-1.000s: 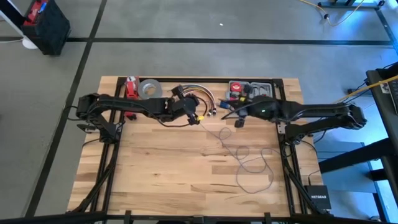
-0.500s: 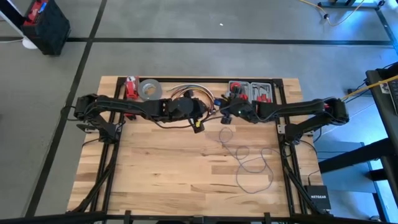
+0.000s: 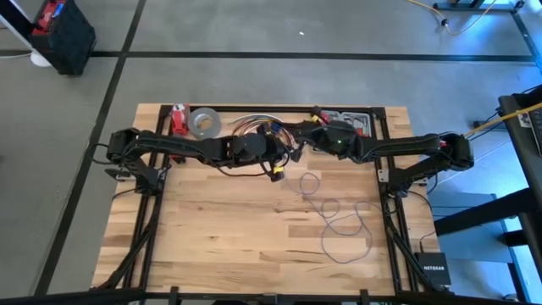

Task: Coil cords
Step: Coil the blue wire on the black spool

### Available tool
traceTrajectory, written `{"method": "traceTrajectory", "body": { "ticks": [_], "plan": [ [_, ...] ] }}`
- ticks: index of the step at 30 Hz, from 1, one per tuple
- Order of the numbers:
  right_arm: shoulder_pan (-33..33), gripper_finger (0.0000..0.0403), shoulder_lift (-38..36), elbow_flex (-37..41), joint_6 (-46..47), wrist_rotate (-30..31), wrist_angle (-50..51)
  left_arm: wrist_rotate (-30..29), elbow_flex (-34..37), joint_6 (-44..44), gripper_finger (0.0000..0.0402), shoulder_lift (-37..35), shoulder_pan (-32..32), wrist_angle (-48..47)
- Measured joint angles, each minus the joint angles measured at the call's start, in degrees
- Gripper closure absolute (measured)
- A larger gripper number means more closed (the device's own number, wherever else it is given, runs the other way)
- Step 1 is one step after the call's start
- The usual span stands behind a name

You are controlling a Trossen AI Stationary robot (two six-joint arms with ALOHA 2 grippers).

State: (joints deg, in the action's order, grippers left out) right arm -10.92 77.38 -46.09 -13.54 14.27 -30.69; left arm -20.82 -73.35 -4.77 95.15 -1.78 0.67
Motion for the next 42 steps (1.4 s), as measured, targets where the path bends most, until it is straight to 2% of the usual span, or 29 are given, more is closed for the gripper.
{"method": "traceTrajectory", "body": {
  "ticks": [9, 13, 23, 30, 42],
  "plan": [
    [0.07, 0.0400, -5.39, 0.05, 2.68, -3.15, -3.68, -0.55, -0.10, 0.14, 0.0401, 0.01, -0.09, 0.30],
    [0.13, 0.0400, -9.52, 0.13, 2.66, -6.29, -1.86, -0.56, -0.21, -0.11, 0.0401, 0.05, -0.15, 0.94],
    [0.09, 0.0400, -19.87, 0.24, 2.62, -9.09, 8.62, -0.20, -0.35, -0.16, 0.0401, 0.42, -1.26, 0.66],
    [0.06, 0.0400, -24.22, 0.24, 2.87, -12.41, 11.77, 0.13, -0.25, 0.76, 0.0401, 0.84, -2.99, -1.97],
    [0.06, 0.0400, -29.35, 0.21, 2.82, -12.82, 11.82, -0.13, -0.08, 1.28, 0.0401, 1.01, -3.50, -4.83]
  ]
}}
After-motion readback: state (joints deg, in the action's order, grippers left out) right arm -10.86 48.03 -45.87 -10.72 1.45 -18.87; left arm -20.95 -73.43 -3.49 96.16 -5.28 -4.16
